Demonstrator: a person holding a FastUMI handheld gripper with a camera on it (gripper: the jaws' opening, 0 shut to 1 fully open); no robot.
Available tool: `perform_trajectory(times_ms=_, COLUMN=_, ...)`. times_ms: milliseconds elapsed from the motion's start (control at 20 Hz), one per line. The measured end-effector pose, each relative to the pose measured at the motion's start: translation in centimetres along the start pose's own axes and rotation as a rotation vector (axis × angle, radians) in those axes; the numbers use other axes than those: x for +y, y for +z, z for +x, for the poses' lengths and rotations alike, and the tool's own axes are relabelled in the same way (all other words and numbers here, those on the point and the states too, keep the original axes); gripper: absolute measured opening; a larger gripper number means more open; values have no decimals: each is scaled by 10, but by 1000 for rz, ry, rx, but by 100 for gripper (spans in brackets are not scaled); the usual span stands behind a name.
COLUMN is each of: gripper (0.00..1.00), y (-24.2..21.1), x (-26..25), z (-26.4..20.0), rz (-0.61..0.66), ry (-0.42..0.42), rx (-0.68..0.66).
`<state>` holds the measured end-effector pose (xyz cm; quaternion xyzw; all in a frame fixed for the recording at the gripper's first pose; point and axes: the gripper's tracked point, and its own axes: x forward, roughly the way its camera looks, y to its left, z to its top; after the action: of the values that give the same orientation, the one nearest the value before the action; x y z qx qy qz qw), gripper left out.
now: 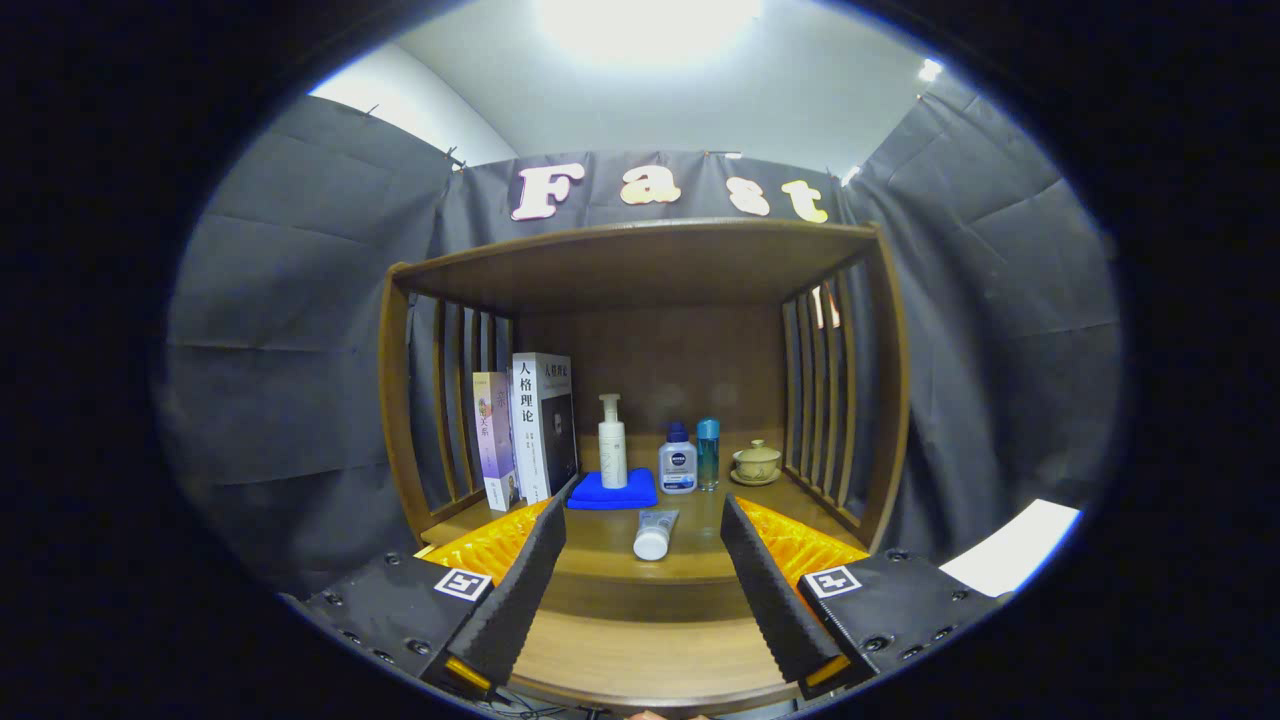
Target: Pull open the drawer, take out the items inside it, and place them on the countertop above the cabinet.
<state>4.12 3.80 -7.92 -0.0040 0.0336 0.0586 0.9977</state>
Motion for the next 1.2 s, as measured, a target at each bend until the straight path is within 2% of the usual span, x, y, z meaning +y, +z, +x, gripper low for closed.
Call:
perform_trajectory(times_ms=150, gripper=98, y=-12, x=9, z=-31, rz=-1, ry=-15, rx=-28)
perform_trajectory(times_ms=500, gripper=98, y=-63, x=10, z=-77, rz=47, ry=-69, rx=11)
perform_trajectory(times_ms=1200, gripper=98, y=-166, x=48, z=-98, rz=-54, ry=-17, rx=170)
